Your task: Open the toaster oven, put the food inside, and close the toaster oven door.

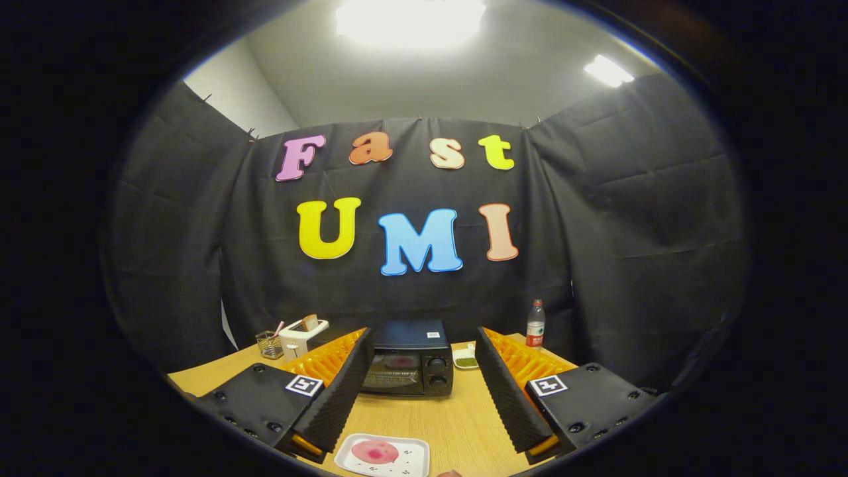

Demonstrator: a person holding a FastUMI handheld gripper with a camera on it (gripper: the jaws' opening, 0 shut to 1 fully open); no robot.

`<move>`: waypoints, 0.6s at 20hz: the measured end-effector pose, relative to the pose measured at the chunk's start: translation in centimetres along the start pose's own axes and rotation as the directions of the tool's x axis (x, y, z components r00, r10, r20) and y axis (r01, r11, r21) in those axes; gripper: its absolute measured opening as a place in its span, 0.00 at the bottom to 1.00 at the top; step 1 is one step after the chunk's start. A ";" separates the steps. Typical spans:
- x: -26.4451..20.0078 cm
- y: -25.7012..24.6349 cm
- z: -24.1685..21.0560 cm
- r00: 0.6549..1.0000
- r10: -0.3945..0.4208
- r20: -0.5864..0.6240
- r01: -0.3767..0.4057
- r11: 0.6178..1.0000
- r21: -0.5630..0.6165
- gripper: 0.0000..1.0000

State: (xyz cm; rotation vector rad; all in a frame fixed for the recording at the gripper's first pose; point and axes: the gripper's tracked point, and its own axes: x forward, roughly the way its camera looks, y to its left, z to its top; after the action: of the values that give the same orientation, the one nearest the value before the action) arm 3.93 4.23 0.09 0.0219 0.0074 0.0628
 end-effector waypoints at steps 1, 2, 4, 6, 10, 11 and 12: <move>0.6 0.6 0.0 1.000 0.008 -0.003 -0.007 1.000 0.004 0.97; 1.3 1.2 -0.1 1.000 0.015 -0.003 -0.015 1.000 0.010 0.97; 2.5 2.5 0.0 0.999 0.032 -0.003 -0.032 0.999 0.019 0.98; 3.8 3.9 -0.2 0.999 0.052 -0.004 -0.052 0.998 0.022 0.98; 6.6 6.2 -1.1 0.996 0.085 -0.012 -0.085 0.996 0.027 0.98; 7.4 6.7 -1.4 0.995 0.093 -0.018 -0.093 0.995 0.030 0.98; 8.1 7.3 -1.9 0.995 0.101 -0.024 -0.100 0.994 0.033 0.98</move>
State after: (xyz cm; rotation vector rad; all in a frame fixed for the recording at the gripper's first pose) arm 11.59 12.08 -1.65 0.0532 0.0332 0.1633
